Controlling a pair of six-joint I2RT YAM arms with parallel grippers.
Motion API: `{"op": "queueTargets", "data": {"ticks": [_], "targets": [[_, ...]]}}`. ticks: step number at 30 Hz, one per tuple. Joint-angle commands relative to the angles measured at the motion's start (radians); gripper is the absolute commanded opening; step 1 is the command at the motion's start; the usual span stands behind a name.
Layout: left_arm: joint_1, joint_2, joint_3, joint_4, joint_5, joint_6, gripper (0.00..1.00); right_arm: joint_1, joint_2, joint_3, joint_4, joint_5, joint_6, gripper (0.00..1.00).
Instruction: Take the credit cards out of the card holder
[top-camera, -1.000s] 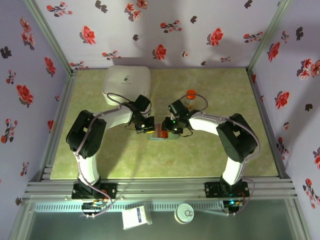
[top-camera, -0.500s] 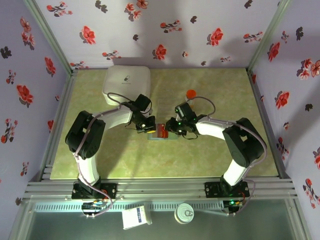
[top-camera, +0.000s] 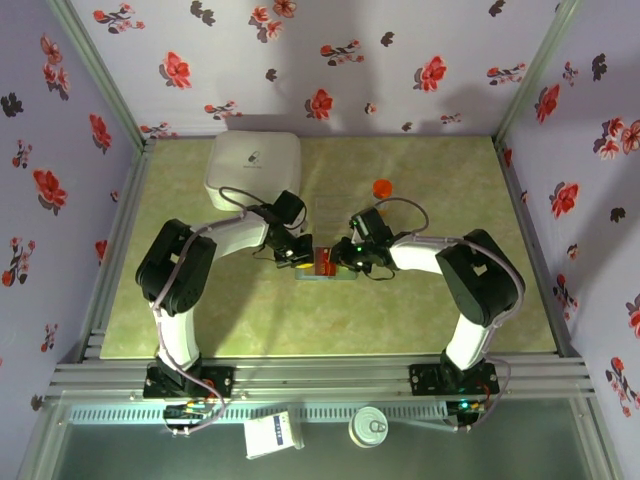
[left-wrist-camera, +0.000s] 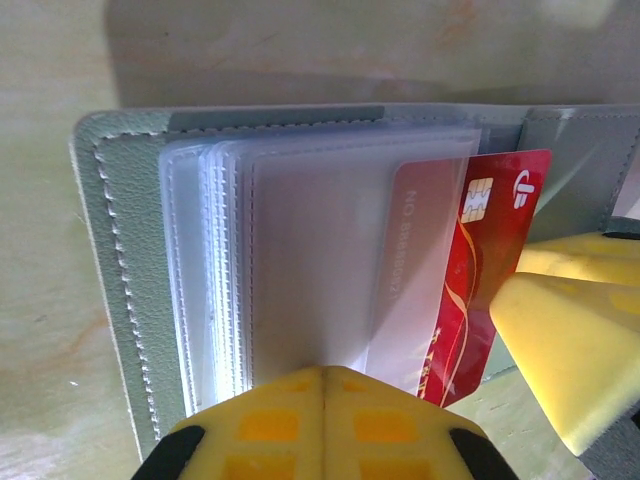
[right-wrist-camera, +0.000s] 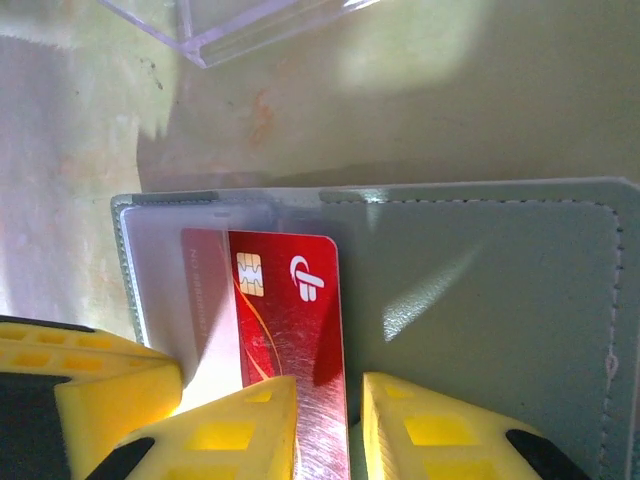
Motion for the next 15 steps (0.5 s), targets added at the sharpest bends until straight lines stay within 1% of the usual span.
{"op": "queueTargets", "data": {"ticks": [1, 8, 15], "targets": [[-0.005, 0.026, 0.003, -0.026, -0.032, 0.015, 0.00, -0.010, 0.007, -0.020, 0.011, -0.012, 0.016, 0.24], [-0.004, 0.029, 0.005, -0.030, -0.035, 0.014, 0.00, -0.015, 0.023, -0.019, 0.033, -0.043, 0.021, 0.24], [-0.005, 0.033, 0.006, -0.030, -0.035, 0.015, 0.00, -0.016, 0.051, -0.021, 0.121, -0.110, 0.065, 0.22]]}}
